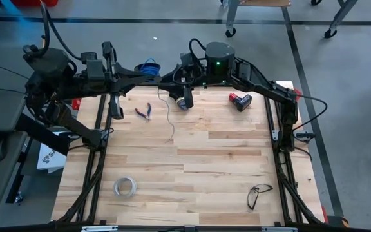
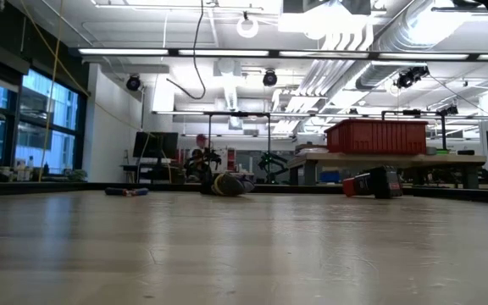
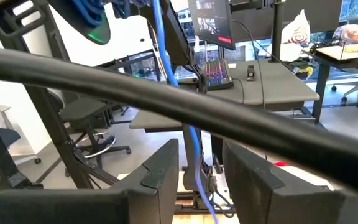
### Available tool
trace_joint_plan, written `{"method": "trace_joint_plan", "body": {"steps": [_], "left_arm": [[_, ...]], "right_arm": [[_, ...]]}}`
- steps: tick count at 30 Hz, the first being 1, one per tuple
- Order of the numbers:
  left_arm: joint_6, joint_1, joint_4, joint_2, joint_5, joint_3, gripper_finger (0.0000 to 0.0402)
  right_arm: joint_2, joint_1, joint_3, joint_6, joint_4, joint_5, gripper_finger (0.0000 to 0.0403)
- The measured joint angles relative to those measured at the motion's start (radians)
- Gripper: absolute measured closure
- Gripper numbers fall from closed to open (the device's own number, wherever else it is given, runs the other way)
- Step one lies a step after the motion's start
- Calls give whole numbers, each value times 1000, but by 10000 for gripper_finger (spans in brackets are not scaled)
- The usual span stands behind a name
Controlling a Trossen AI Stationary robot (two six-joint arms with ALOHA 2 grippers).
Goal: Coil cords
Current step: Coil the blue wire onto the black spool
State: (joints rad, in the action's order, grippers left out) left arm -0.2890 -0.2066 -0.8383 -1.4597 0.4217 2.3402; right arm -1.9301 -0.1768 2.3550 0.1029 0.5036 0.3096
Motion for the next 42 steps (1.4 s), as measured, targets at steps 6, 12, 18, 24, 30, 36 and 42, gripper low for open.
{"method": "trace_joint_plan", "body": {"steps": [6,12,18,24,30,36,42], "left_arm": [[0,0,0,0,0,0,400],[13,0,0,0,0,0,400],[38,0,-1,0,0,0,400],[197,-4,-38,10,-76,0,400],[306,-4,-142,26,-72,0,400],[288,-1,-147,26,-26,0,400],[233,29,-138,26,10,0,400]], "right_arm": [[0,21,0,-17,-3,1,284],[0,45,0,-42,-7,-20,322],[0,78,0,-105,-10,-96,394],[21,94,-1,-152,32,-152,401],[60,94,-1,-164,72,-203,402],[93,104,-1,-173,88,-245,402],[113,115,0,-189,140,-275,402]]}}
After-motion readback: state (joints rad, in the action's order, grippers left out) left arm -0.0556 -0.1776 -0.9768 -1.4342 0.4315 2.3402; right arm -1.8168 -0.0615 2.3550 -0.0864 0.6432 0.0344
